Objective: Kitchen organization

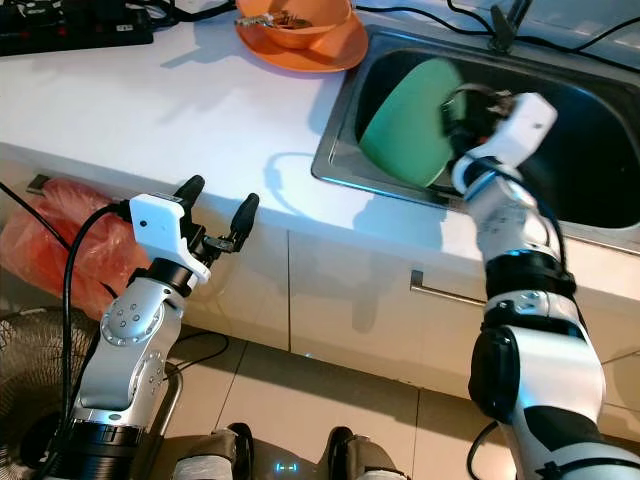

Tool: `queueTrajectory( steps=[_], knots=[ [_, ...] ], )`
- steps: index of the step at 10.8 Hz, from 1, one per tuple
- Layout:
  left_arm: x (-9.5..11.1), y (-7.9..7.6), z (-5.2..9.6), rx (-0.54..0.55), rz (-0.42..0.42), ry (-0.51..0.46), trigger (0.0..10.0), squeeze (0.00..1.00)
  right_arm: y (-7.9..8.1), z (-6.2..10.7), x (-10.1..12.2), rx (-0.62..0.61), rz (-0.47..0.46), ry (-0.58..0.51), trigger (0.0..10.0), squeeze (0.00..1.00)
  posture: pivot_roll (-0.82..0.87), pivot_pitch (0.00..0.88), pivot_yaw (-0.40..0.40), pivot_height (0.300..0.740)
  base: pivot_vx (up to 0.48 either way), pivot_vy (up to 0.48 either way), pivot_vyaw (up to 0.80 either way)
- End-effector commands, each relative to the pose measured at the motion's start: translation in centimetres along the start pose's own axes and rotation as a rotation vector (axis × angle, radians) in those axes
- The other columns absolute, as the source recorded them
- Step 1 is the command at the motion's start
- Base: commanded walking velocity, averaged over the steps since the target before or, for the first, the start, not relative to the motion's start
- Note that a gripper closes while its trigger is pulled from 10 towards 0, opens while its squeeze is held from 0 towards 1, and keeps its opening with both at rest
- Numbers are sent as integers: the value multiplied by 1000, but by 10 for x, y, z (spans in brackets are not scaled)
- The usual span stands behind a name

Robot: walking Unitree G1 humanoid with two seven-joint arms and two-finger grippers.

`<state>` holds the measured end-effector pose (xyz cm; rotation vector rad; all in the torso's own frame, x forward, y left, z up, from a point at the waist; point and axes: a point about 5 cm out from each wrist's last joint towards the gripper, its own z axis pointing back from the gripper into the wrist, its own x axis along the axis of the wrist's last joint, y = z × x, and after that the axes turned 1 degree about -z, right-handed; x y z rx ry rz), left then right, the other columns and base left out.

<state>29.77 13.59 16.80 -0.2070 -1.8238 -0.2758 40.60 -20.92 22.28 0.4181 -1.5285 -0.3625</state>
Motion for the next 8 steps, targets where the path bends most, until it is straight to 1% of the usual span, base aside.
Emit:
queueTrajectory(
  steps=[1, 2, 3, 4, 8],
  knots=[
    [-3, -3, 2, -4, 6, 17, 10000, 0, 11, -3, 14, 70, 42, -54, 10000, 0, 143, 200, -94, 740, 0, 0, 0],
    [-3, -3, 2, -3, 6, 19, 10000, 0, 13, -3, 9, 80, 55, -35, 10000, 0, 144, 199, -95, 740, 0, 0, 0],
    [-3, -3, 2, -3, 5, 21, 10000, 0, 15, -3, 5, 96, 67, -19, 10000, 184, 144, 200, -95, 740, 0, 0, 0],
    [-3, -3, 2, -1, 5, 21, 10000, 0, 17, -4, 0, 114, 77, 3, 10000, 1000, 146, 201, -95, 740, 0, 0, 0],
    [-4, -2, 3, 2, 4, 27, 10000, 0, 19, -5, -14, 128, 69, 51, 10000, 1000, 149, 203, -97, 740, 0, 0, 0]
  ],
)
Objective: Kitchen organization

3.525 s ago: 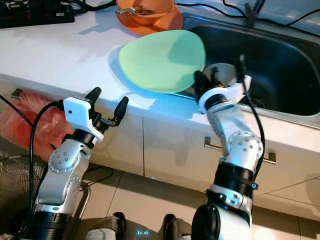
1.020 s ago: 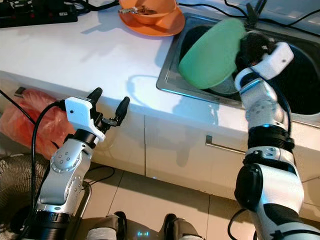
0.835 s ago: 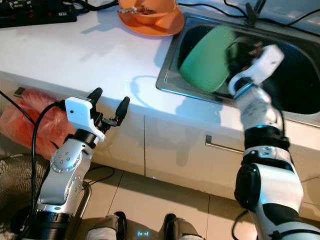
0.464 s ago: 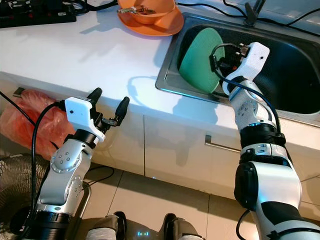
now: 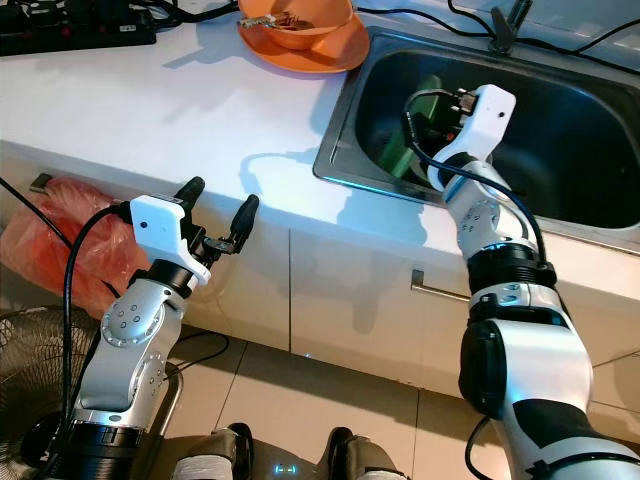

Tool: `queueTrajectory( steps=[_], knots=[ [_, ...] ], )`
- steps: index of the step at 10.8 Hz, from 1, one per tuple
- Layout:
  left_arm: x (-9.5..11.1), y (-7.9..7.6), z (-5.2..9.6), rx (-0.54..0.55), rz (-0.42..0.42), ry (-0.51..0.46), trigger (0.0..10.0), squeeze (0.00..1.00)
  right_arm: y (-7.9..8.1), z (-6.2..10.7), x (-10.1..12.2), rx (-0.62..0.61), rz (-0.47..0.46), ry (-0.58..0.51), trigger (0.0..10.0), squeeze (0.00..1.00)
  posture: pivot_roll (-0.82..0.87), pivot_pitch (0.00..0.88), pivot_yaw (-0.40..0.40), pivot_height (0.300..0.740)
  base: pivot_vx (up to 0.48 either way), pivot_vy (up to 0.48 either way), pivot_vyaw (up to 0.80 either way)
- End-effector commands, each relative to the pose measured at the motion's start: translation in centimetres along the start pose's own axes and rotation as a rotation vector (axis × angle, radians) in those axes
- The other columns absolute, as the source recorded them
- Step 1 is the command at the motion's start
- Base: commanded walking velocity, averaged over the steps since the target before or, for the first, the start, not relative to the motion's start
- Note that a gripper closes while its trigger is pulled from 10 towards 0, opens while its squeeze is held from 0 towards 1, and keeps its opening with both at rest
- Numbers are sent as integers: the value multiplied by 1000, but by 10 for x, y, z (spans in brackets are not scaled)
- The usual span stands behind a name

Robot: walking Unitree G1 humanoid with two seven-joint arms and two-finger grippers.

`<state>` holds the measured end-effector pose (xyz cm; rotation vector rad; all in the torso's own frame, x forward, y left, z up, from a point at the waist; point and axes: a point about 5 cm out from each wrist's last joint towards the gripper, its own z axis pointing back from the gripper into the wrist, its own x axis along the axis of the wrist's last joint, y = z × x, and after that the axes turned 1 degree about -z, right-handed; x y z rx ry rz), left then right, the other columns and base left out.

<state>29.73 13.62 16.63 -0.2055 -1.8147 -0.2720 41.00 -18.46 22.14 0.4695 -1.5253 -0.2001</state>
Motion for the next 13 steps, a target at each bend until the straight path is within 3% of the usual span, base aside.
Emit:
queueTrajectory(
  steps=[1, 2, 5, 7, 8, 10, 11, 13],
  knots=[
    [-3, -2, 2, 0, 1, 20, 10000, 0, -1, 1, -5, 5, 2, 16, 10000, 894, 149, 203, -97, 740, 0, 0, 0],
    [-3, -2, 3, 1, 0, 21, 10000, 0, 0, 1, -6, 10, 3, 18, 10000, 0, 149, 203, -97, 740, 0, 0, 0],
    [-3, -2, 3, 1, -2, 25, 10000, 0, -3, 2, 1, -11, 24, -3, 10000, 0, 150, 204, -96, 740, 0, 0, 0],
    [-3, -1, 3, -2, -4, 29, 10000, 0, -3, 4, 11, -35, 112, -31, 10000, 0, 151, 201, -95, 740, 0, 0, 0],
    [-4, -2, 2, -4, -3, 29, 10000, 0, -2, 7, 26, -60, 215, -83, 10000, 0, 145, 197, -94, 740, 0, 0, 0],
    [-4, -4, 1, -10, 2, 28, 10000, 0, 3, 9, 43, -47, 261, -134, 10000, 0, 138, 193, -93, 740, 0, 0, 0],
    [-4, -5, 1, -13, 3, 28, 10000, 0, 4, 10, 45, -48, 277, -140, 10000, 0, 136, 191, -92, 740, 0, 0, 0],
    [-4, -5, 0, -14, 3, 26, 10000, 0, 6, 13, 37, -44, 219, -148, 10000, 0, 138, 189, -91, 740, 0, 0, 0]
  ],
)
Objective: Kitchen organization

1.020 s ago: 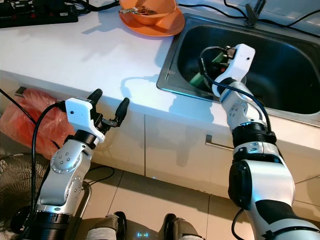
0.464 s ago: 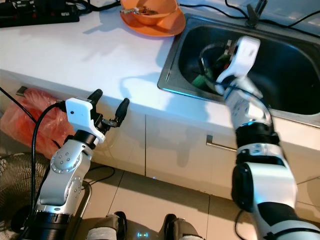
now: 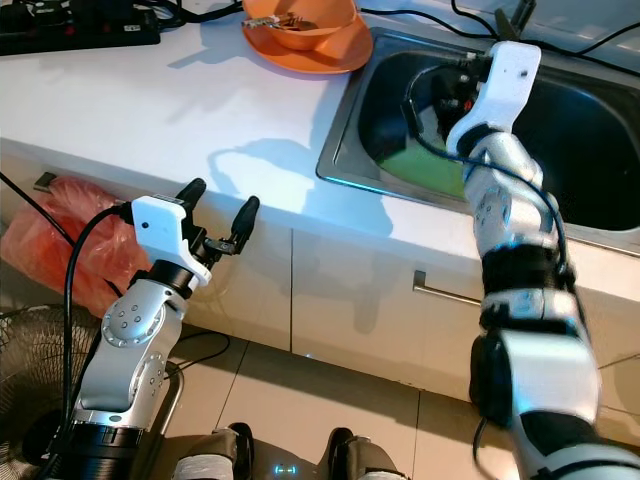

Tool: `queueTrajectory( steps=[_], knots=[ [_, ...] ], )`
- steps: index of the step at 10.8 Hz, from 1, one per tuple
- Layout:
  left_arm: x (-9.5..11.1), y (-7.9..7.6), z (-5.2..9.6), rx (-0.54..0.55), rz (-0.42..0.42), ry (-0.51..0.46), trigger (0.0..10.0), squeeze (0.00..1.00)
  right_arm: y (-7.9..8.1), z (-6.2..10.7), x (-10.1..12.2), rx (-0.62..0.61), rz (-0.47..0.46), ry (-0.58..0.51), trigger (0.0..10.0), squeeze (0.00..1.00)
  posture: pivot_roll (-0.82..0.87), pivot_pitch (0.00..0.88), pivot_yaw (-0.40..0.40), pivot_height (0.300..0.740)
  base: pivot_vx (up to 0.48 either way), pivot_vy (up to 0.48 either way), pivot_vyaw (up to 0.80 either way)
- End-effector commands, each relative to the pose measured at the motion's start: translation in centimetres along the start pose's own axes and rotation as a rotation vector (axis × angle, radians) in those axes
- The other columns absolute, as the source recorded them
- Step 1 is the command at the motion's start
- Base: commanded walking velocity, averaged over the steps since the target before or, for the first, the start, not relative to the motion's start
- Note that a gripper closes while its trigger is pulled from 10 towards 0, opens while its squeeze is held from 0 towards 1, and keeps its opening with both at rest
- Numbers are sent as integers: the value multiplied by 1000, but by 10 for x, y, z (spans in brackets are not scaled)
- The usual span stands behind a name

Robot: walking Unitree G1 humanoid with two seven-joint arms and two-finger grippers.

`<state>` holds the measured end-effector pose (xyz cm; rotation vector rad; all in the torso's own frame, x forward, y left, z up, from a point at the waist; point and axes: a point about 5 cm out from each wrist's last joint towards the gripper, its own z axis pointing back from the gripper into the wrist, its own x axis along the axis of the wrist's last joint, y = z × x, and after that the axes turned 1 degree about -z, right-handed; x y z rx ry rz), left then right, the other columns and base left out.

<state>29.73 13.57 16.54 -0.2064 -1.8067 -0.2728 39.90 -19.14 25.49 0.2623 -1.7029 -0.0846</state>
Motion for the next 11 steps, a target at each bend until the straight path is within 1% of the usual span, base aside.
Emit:
queueTrajectory(
  steps=[1, 2, 3, 4, 5, 6, 8, 10, 11],
  knots=[
    [-2, -3, 0, -7, 5, 14, 10000, 0, -2, 4, -1, -7, -36, -14, 10000, 0, 140, 186, -90, 740, 0, 0, 0],
    [2, -3, -1, 0, 7, -3, 10000, 0, 3, 9, -4, 20, -63, -80, 10000, 0, 142, 189, -89, 740, 0, 0, 0],
    [8, -5, -4, 2, 1, -30, 10000, 0, 8, 17, -3, 41, -70, -150, 10000, 0, 141, 192, -88, 740, 0, 0, 0],
    [14, -5, -8, 8, -10, -57, 10000, 0, 13, 25, -2, 63, -50, -211, 10000, 0, 135, 194, -83, 740, 0, 0, 0],
    [19, -5, -11, 10, -14, -75, 10000, 0, 19, 34, -5, 89, -5, -237, 10000, 0, 134, 196, -79, 740, 0, 0, 0],
    [24, -6, -15, 11, -13, -95, 10000, 0, 25, 43, -13, 101, -17, -252, 10000, 0, 136, 197, -74, 740, 0, 0, 0],
    [29, -7, -17, 10, -9, -113, 10000, 0, 30, 56, -20, 80, -57, -275, 10000, 0, 134, 197, -65, 740, 0, 0, 0],
    [28, -12, -23, 20, 1, -124, 10000, 0, 44, 68, -43, 107, -10, -239, 10000, 0, 131, 192, -57, 740, 0, 0, 0],
    [29, -16, -26, 32, 13, -138, 10000, 0, 47, 72, -56, 101, 13, -211, 10000, 0, 132, 190, -50, 740, 0, 0, 0]
  ],
)
